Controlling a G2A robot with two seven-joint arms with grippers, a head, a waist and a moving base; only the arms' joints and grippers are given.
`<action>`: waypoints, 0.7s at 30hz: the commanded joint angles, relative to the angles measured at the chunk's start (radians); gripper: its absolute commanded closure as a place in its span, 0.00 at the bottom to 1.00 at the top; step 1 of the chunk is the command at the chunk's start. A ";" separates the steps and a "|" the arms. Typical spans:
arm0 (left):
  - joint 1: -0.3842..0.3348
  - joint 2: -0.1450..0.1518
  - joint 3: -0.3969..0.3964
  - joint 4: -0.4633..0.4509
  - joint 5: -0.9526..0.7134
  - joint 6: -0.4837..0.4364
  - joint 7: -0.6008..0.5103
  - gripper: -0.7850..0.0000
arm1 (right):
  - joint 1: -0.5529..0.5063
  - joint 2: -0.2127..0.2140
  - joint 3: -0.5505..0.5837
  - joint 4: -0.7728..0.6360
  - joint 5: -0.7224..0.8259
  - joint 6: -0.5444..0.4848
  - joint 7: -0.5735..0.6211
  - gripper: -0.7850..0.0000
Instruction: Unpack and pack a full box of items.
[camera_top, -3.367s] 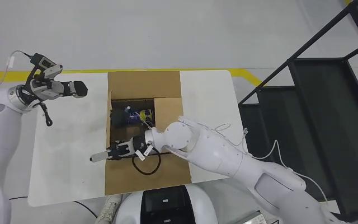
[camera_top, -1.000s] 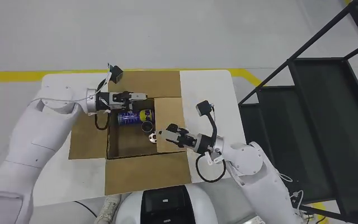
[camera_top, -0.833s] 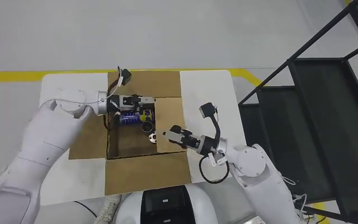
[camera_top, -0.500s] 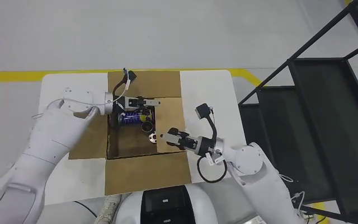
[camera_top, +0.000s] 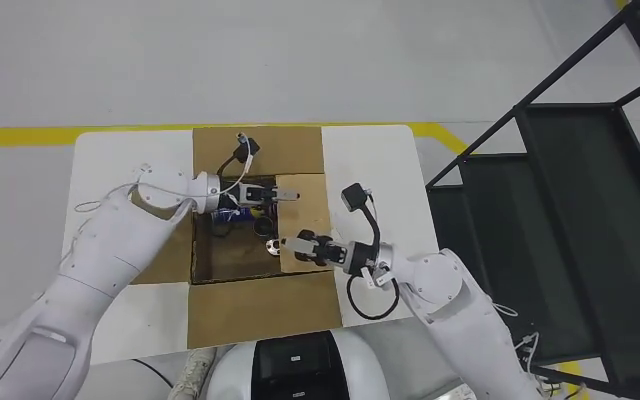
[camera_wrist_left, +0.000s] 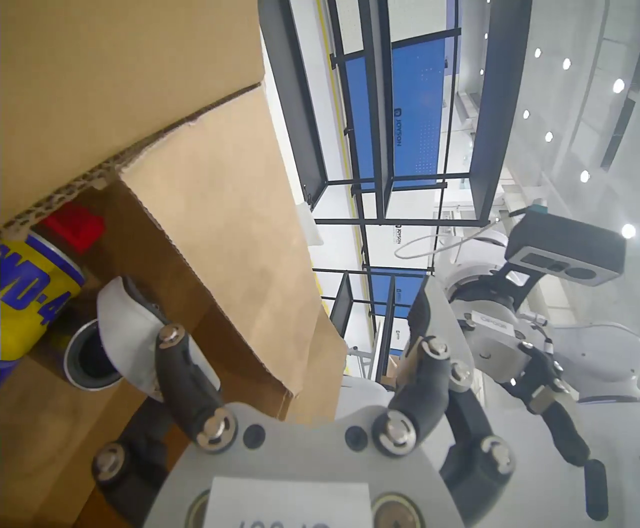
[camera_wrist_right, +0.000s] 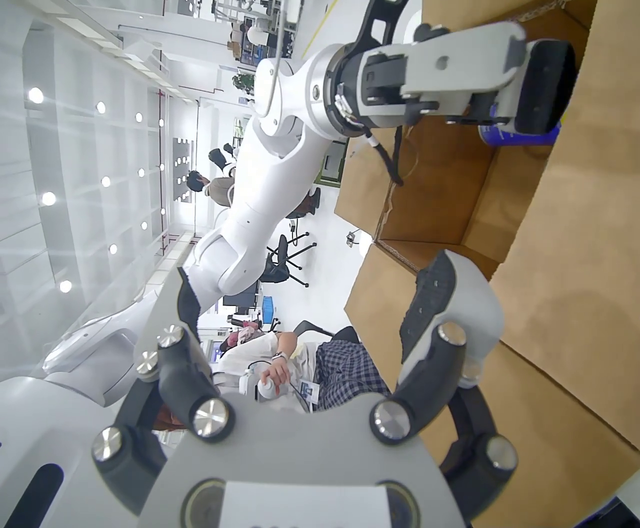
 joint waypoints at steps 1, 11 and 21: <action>-0.010 -0.020 0.020 0.040 -0.009 -0.012 0.016 0.00 | -0.003 0.002 0.001 -0.001 0.000 0.000 0.002 0.00; -0.064 -0.093 0.023 0.171 -0.171 -0.226 -0.028 0.00 | -0.003 0.010 -0.017 -0.017 0.002 -0.004 0.035 0.00; -0.097 -0.152 0.028 0.171 -0.382 -0.242 -0.181 0.00 | -0.024 0.021 -0.027 -0.087 -0.042 0.032 0.047 0.00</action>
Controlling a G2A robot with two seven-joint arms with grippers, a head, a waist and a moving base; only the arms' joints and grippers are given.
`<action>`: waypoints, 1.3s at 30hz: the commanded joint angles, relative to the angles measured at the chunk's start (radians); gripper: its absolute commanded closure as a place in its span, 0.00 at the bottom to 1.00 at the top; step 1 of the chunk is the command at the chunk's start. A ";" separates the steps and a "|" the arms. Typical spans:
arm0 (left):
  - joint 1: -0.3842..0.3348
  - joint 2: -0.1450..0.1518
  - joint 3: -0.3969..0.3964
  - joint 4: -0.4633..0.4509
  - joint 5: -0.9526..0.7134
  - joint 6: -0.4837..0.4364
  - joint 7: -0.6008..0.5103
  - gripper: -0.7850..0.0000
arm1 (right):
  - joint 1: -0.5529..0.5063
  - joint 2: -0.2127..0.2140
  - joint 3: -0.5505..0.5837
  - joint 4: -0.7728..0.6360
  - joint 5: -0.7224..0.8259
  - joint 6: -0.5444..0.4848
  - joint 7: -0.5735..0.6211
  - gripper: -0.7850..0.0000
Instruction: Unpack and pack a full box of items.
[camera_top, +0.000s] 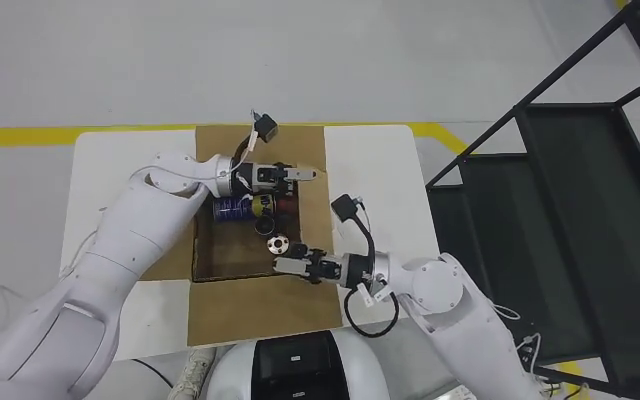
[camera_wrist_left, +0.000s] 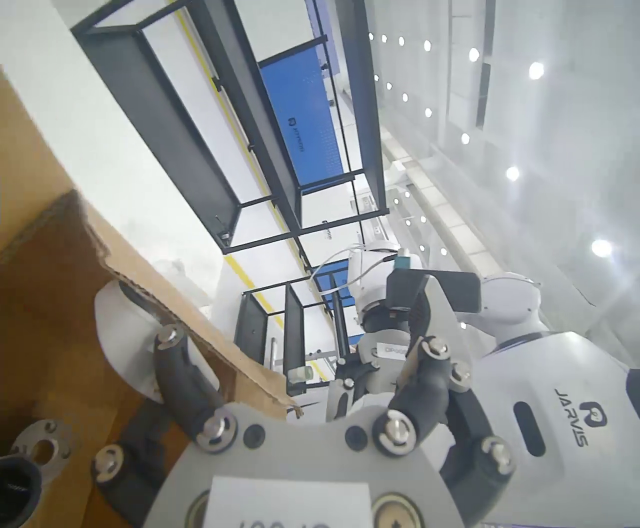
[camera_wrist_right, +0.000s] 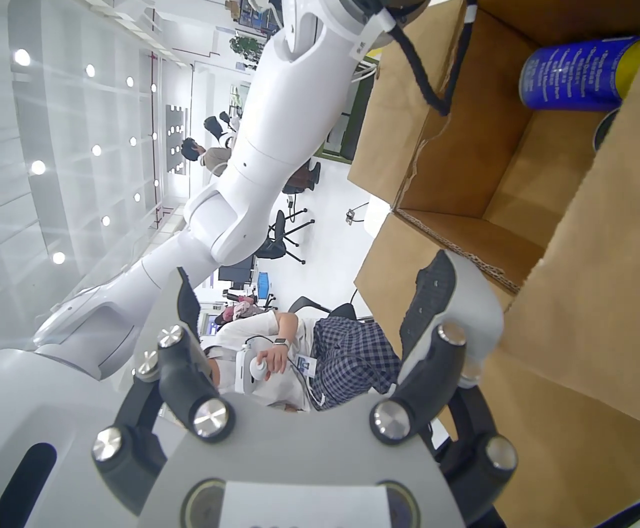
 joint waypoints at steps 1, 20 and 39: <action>-0.010 -0.022 0.017 0.007 -0.031 0.001 -0.019 0.00 | -0.014 0.003 0.006 -0.019 -0.013 0.013 -0.009 0.00; -0.046 -0.048 -0.057 0.100 -0.060 -0.015 -0.090 0.00 | -0.205 0.024 0.213 -0.050 -0.038 0.363 -0.274 0.00; 0.307 0.210 -0.637 -0.196 0.071 -0.008 -0.035 0.00 | -0.010 0.013 0.082 0.129 -0.037 0.476 -0.289 0.00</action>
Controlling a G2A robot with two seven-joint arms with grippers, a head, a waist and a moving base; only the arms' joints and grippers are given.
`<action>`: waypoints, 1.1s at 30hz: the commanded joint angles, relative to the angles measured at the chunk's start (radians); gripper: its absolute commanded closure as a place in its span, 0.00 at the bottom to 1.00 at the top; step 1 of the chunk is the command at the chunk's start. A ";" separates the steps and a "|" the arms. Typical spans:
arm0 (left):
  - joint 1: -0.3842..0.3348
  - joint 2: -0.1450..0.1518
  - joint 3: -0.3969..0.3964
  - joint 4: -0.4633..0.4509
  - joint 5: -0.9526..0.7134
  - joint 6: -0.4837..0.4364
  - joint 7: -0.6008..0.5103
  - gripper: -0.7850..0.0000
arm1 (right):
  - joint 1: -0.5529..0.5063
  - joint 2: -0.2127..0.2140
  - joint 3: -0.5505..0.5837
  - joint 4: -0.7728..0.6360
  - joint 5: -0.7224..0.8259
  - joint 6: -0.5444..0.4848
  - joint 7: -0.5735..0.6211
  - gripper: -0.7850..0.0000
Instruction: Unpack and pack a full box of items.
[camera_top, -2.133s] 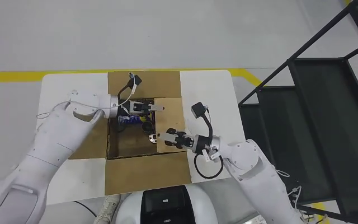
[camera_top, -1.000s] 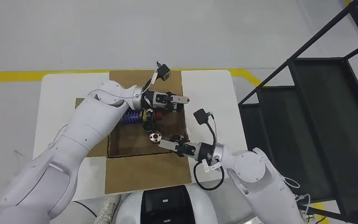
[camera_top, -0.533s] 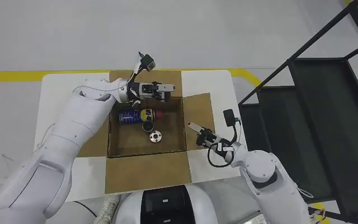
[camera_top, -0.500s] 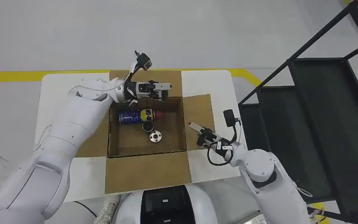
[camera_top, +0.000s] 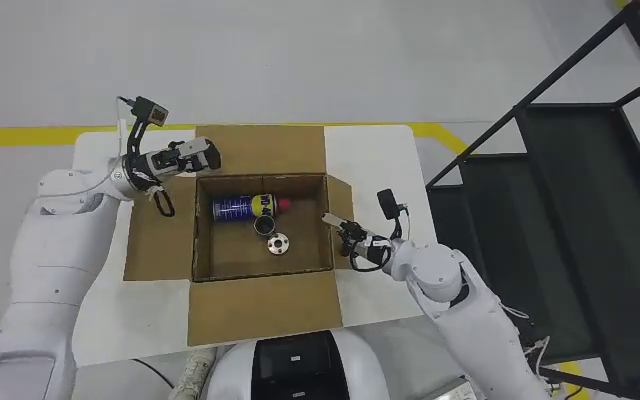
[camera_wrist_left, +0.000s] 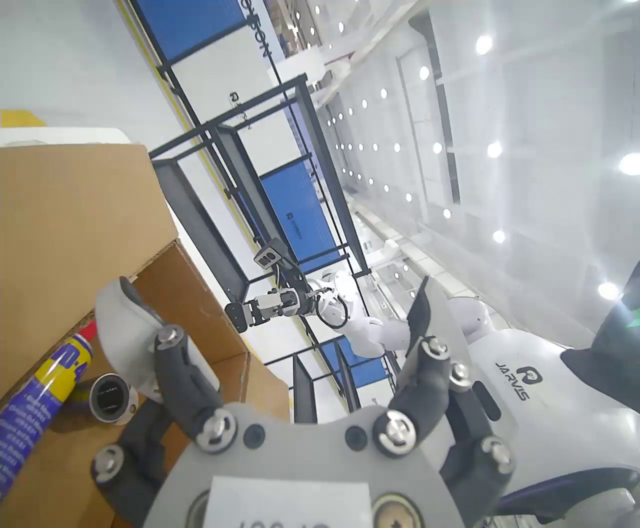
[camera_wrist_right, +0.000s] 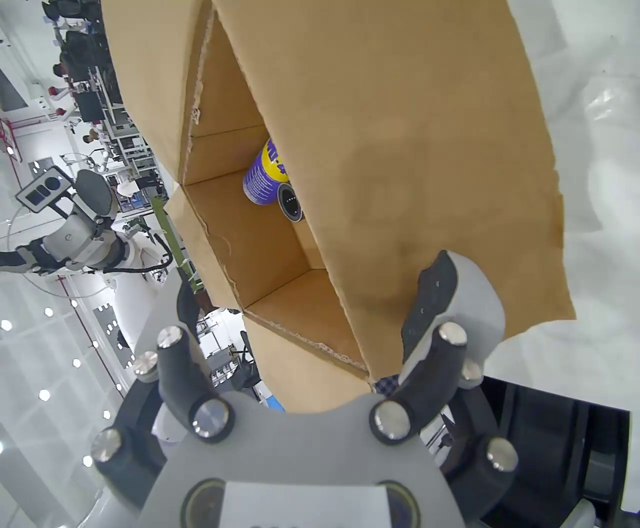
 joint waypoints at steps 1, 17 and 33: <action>0.045 0.018 -0.065 -0.043 0.007 0.010 0.016 0.00 | -0.014 0.002 0.006 -0.038 -0.020 -0.013 -0.016 0.00; 0.234 0.068 -0.310 -0.019 -0.098 0.053 0.111 0.00 | 0.251 -0.010 -0.320 -0.118 -0.430 0.178 0.145 0.00; 0.246 0.069 -0.330 0.027 -0.123 0.052 0.125 0.00 | 0.605 -0.129 -0.561 0.173 -0.278 0.323 0.216 0.00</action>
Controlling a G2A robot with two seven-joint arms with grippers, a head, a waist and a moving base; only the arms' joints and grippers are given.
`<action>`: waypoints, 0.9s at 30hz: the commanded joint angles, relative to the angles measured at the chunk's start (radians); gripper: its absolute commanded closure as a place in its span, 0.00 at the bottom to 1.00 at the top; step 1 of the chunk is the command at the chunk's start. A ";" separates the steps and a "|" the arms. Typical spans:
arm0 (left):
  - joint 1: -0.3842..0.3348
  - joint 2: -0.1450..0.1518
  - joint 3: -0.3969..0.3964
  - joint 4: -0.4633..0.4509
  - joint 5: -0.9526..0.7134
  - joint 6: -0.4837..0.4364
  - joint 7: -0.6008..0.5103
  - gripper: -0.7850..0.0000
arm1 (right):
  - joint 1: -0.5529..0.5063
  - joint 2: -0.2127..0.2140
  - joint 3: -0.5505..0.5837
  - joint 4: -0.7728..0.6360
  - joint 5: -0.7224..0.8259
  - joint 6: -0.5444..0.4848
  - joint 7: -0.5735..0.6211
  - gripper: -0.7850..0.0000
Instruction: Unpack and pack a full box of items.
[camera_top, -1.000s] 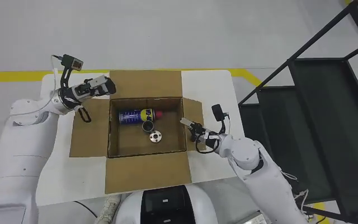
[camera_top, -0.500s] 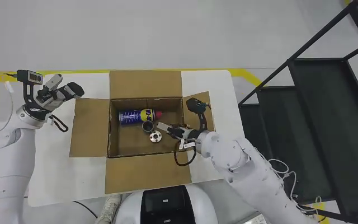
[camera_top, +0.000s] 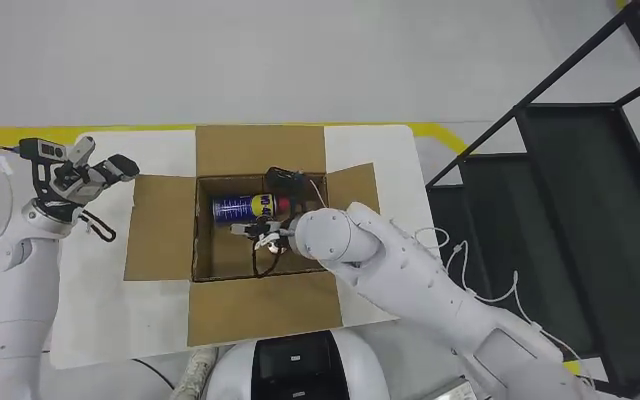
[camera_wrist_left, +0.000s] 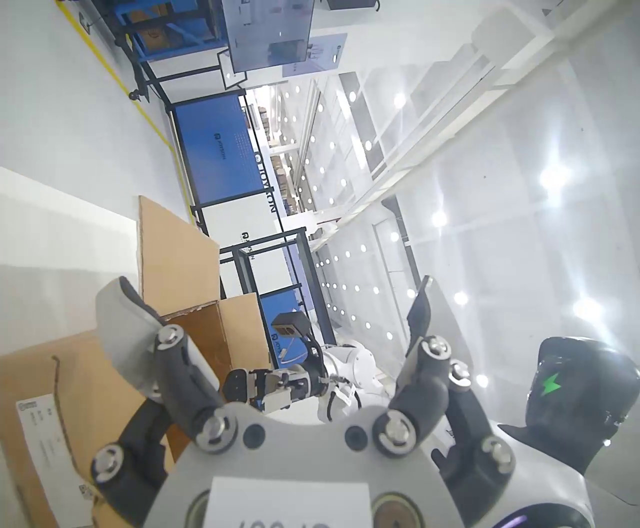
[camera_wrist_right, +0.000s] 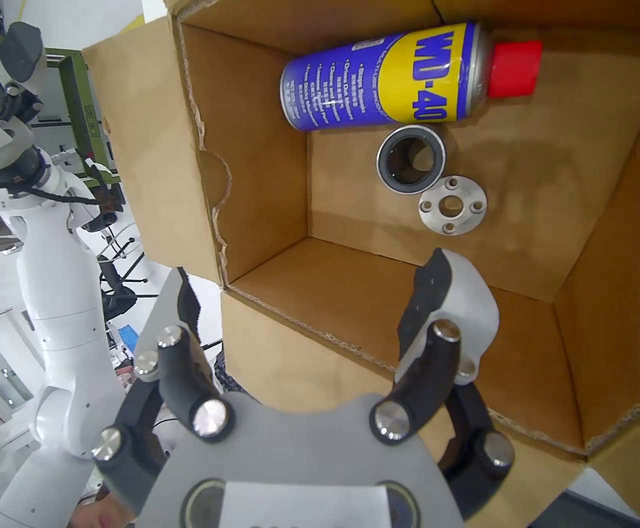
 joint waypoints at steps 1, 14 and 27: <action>0.000 0.000 0.000 0.000 0.000 0.000 0.000 0.00 | -0.001 0.001 0.000 -0.001 -0.003 0.000 0.000 0.00; 0.000 0.000 0.000 0.000 0.000 0.000 0.000 0.00 | 0.027 -0.020 -0.030 0.058 -0.007 -0.021 -0.058 0.00; 0.000 0.000 0.000 0.000 0.000 0.000 0.000 0.00 | 0.214 -0.190 -0.231 0.431 0.062 0.066 -0.247 0.00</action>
